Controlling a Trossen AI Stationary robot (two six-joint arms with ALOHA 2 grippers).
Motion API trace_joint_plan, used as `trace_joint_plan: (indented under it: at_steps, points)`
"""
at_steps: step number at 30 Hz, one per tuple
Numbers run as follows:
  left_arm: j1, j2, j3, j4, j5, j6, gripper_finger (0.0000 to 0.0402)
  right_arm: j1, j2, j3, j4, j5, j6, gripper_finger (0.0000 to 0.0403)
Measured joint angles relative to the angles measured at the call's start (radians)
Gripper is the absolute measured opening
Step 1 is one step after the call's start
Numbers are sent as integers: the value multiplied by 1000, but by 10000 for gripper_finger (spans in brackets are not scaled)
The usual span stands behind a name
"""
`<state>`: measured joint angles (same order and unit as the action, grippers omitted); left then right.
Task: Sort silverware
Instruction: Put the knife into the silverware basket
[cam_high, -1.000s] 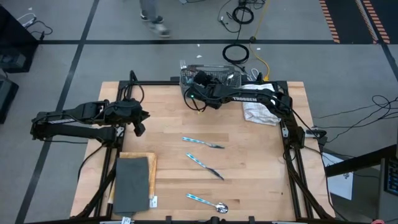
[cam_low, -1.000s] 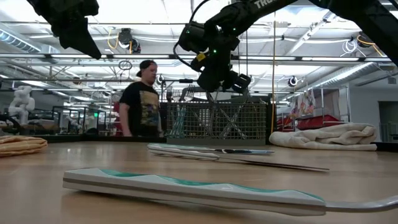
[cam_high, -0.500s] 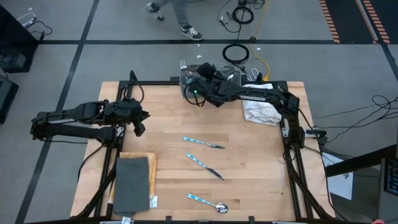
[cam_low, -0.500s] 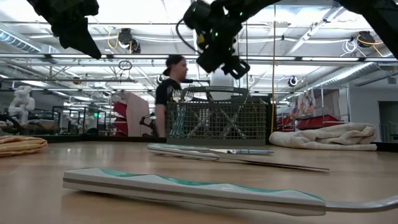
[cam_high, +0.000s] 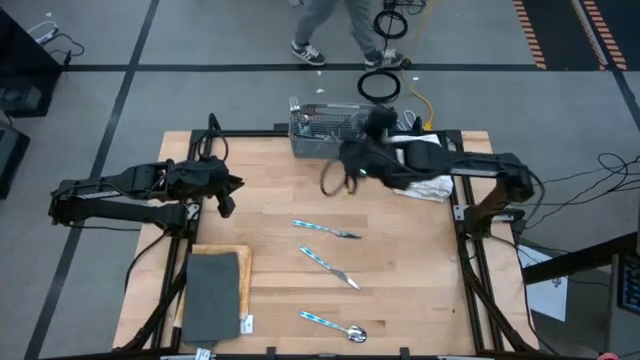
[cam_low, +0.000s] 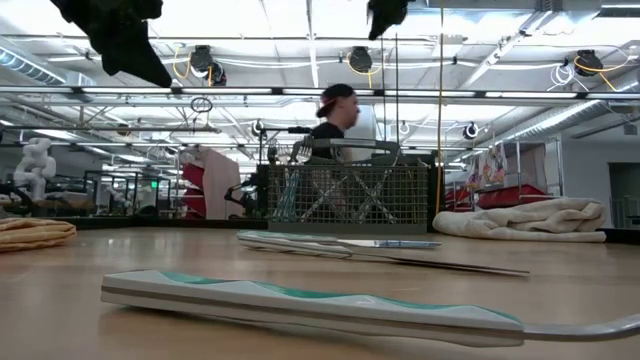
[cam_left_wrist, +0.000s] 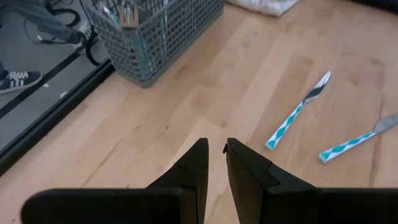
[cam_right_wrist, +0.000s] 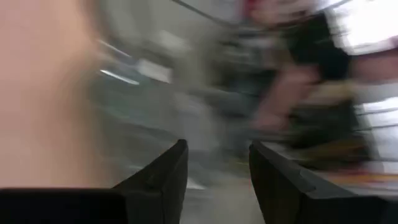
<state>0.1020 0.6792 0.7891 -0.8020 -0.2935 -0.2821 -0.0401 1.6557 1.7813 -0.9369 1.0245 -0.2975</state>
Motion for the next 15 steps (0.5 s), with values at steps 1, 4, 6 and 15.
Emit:
trace_joint_plan:
  at_steps: [1, 4, 6, 15]
  points:
    - [0, 0, 0, 9, 0, 0, 63, 24, -18, 0, -38, -113, 144, 157]
    - [0, 0, 0, 25, 11, -9, 63, 74, -38, 1, -78, -504, 523, 157]
    - [0, 0, 0, 37, 23, -21, 63, 120, -18, -3, -86, -688, 642, 157]
    - [0, 0, 0, 36, 40, -53, 63, 334, 281, -19, -223, -770, 789, 157]
